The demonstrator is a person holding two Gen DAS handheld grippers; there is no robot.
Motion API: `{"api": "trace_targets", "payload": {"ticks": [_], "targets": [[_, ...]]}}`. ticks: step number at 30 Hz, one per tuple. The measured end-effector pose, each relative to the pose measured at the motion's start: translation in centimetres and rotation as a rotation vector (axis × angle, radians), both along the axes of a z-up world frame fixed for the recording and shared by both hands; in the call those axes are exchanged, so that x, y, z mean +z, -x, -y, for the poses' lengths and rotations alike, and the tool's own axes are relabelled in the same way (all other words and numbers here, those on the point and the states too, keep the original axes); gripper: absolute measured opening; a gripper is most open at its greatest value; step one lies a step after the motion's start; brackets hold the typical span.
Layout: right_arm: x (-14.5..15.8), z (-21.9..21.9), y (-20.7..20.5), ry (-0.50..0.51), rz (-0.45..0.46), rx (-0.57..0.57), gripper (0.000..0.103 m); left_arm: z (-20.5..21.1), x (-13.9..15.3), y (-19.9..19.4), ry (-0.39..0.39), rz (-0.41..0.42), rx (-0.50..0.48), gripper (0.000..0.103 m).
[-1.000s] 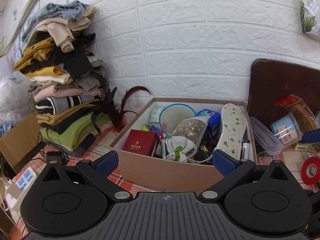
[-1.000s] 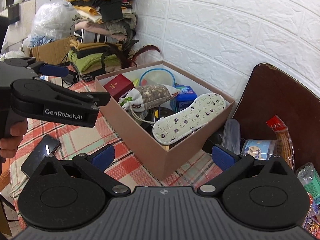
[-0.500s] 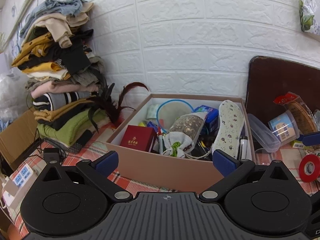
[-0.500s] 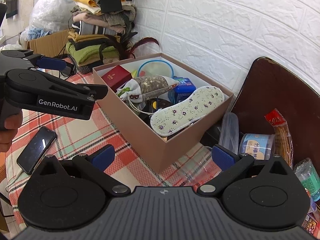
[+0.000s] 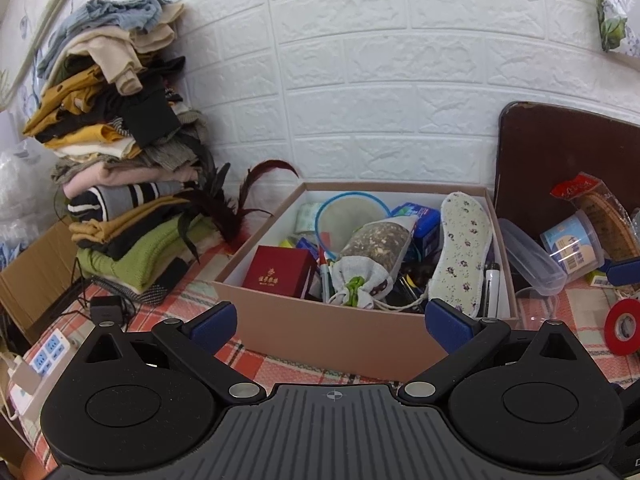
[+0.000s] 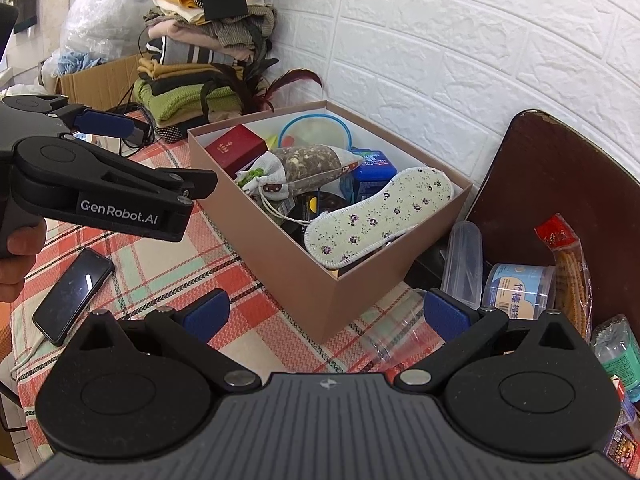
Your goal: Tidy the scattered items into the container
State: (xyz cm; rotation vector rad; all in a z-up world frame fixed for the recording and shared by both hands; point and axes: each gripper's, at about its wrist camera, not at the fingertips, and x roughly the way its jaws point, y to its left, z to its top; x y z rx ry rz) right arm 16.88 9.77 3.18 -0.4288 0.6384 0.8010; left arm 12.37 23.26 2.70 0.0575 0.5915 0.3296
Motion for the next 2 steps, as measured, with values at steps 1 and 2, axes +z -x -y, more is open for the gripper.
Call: {"api": "trace_targets", "payload": {"ticks": [1, 2], "targets": [[-0.02, 0.0, -0.01, 0.0, 0.0, 0.001, 0.103, 0.04, -0.04, 0.03, -0.001, 0.001, -0.003, 0.103], [-0.04, -0.01, -0.02, 0.0, 0.0, 0.001, 0.103, 0.06, -0.08, 0.05, 0.0, 0.002, -0.007, 0.103]]}}
